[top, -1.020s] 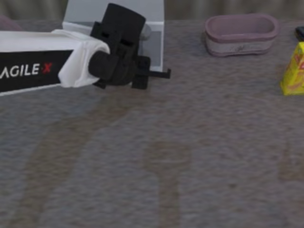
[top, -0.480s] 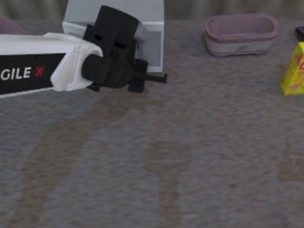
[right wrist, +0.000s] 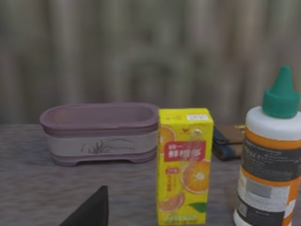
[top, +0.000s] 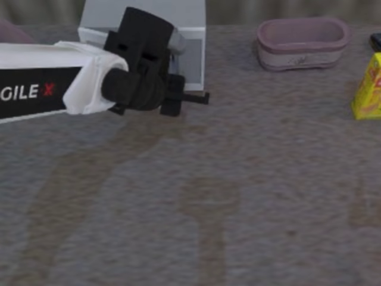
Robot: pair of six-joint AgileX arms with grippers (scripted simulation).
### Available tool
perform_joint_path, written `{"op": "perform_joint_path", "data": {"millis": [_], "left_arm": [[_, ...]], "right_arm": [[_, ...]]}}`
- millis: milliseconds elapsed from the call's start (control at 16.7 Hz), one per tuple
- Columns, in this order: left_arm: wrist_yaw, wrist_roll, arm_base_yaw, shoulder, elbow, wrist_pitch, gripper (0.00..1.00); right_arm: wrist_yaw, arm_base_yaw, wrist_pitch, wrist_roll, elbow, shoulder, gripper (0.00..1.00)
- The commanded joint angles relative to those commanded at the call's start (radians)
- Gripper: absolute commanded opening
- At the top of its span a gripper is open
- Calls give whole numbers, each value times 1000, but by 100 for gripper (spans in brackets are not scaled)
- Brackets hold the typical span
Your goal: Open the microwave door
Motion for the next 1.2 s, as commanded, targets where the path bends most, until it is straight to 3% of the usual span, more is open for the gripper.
{"op": "perform_joint_path", "data": {"millis": [780,1200], "left_arm": [[0,0,0,0,0,0,0],[41,48,15,-29,-40,17,0]], "right_arm": [[0,0,0,0,0,0,100],[0,0,0,0,0,0,100]]}}
